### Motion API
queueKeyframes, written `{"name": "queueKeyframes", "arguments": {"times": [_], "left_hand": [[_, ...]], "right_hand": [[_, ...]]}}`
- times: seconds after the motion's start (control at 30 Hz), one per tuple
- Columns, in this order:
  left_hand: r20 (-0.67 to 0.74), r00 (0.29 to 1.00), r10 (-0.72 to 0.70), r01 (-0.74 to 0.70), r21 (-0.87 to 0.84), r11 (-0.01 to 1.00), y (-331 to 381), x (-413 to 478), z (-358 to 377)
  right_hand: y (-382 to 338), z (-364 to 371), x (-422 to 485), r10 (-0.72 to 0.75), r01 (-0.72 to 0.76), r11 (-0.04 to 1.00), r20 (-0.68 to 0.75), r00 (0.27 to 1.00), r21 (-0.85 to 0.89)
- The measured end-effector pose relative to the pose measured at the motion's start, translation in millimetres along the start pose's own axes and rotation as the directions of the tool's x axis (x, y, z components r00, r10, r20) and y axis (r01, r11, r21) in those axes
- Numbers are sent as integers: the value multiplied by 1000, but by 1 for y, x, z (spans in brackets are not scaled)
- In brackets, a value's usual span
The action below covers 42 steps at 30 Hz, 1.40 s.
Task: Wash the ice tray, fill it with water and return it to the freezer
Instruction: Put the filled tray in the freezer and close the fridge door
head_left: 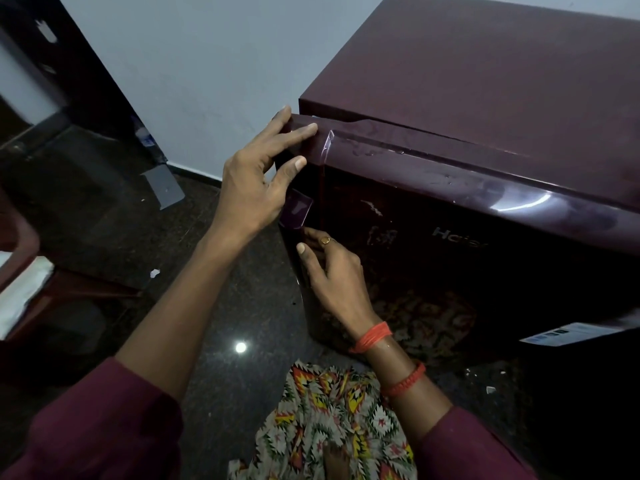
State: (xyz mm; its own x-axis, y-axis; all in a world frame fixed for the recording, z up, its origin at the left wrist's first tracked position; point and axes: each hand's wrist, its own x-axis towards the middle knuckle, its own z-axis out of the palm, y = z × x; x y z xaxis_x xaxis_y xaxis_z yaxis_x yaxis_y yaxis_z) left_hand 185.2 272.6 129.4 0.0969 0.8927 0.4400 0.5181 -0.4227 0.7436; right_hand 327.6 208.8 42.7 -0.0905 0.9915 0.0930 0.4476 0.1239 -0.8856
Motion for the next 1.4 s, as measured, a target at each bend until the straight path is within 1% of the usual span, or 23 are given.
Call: {"name": "queueKeyframes", "arguments": {"times": [0.23,0.37,0.47,0.57,0.67,0.73,0.8,0.83,0.87,0.93,1.03,1.13,1.23,1.4], "left_hand": [[-11,999,-32,32,-21,999,2,9,5],[-17,1000,-26,26,-18,999,0,10,6],[-15,1000,-13,12,-10,1000,0,10,6],[-9,1000,5,-5,33,999,-1,12,5],[-20,997,71,-66,196,978,0,9,7],[-19,993,114,-102,312,944,6,5,11],[-1,986,169,-156,374,914,11,0,17],[12,979,202,-191,389,901,13,-3,20],[25,974,226,-217,399,891,14,-4,23],[49,970,236,-235,415,879,14,-6,27],[65,973,222,-229,425,876,11,-6,29],[54,974,221,-224,405,887,9,-6,30],[39,976,213,-211,380,901,9,-5,31],[34,980,197,-195,367,910,10,-5,32]], "right_hand": [[0,-2,4,-4,4,1000,14,1000,18],[1,-4,9,12,-12,1000,28,1000,18],[2,-4,10,-17,18,1000,49,999,-17],[2,-7,9,-96,98,992,34,995,-74],[-7,-18,3,-222,205,964,-87,971,-168],[-16,-31,-1,-337,280,917,-174,925,-285],[-27,-45,-4,-456,329,845,-246,855,-421],[-33,-53,-6,-505,328,803,-275,818,-497],[-38,-61,-7,-537,302,762,-299,789,-573],[-45,-78,-10,-547,195,699,-339,766,-688],[-46,-103,-11,-499,47,655,-385,777,-754],[-39,-125,-9,-430,-53,625,-401,809,-779],[-31,-135,-7,-371,-83,614,-380,847,-785],[-23,-136,-6,-376,-84,595,-369,850,-799]]}}
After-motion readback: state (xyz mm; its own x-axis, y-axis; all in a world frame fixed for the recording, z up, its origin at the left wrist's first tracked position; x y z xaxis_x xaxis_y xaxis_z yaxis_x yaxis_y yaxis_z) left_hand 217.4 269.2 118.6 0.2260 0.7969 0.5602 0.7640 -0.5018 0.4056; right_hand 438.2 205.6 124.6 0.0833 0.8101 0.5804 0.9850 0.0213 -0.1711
